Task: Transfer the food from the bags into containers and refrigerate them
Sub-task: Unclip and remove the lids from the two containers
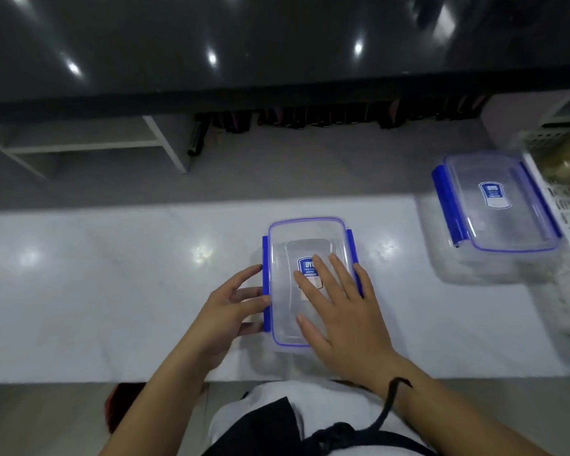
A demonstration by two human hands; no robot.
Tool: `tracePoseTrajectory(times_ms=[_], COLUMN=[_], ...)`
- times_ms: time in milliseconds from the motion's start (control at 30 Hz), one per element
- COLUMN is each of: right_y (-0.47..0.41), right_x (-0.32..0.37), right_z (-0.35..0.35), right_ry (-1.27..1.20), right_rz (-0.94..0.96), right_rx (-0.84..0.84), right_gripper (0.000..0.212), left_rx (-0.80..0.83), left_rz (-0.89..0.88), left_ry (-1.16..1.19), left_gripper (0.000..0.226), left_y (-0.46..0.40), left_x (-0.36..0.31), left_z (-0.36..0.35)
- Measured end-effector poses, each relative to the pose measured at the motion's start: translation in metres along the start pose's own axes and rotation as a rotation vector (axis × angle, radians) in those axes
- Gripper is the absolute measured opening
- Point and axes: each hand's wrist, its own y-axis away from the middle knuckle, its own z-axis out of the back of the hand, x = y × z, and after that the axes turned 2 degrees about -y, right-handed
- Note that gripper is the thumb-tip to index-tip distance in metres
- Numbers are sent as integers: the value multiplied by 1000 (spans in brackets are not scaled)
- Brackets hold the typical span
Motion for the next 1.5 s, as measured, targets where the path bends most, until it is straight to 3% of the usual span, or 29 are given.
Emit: tracePoseTrajectory(times_ms=[600, 833, 967, 1133, 1300, 1400, 1500], right_y=[6, 6, 6, 7, 7, 9, 15], right_x=[33, 34, 34, 33, 30, 23, 4], right_z=[-3, -2, -1, -3, -3, 8, 27], right_ry=[20, 17, 16, 5, -48, -353, -861], right_rz=[-98, -104, -95, -91, -72, -138, -499], right_rx=[-62, -69, -68, -56, -46, -96, -235], right_gripper=[64, 66, 66, 67, 66, 63, 57], left_rx=[205, 310, 176, 28, 31, 43, 41], left_rz=[-32, 75, -1, -269, -609, -695, -676], left_ry=[67, 262, 210, -71, -970, -1265, -1357], left_gripper=[53, 51, 50, 53, 75, 77, 78], left_y=[-11, -12, -6, 5, 7, 1, -4], left_x=[5, 15, 20, -2, -15, -8, 5], left_z=[35, 49, 48, 51, 31, 6, -15])
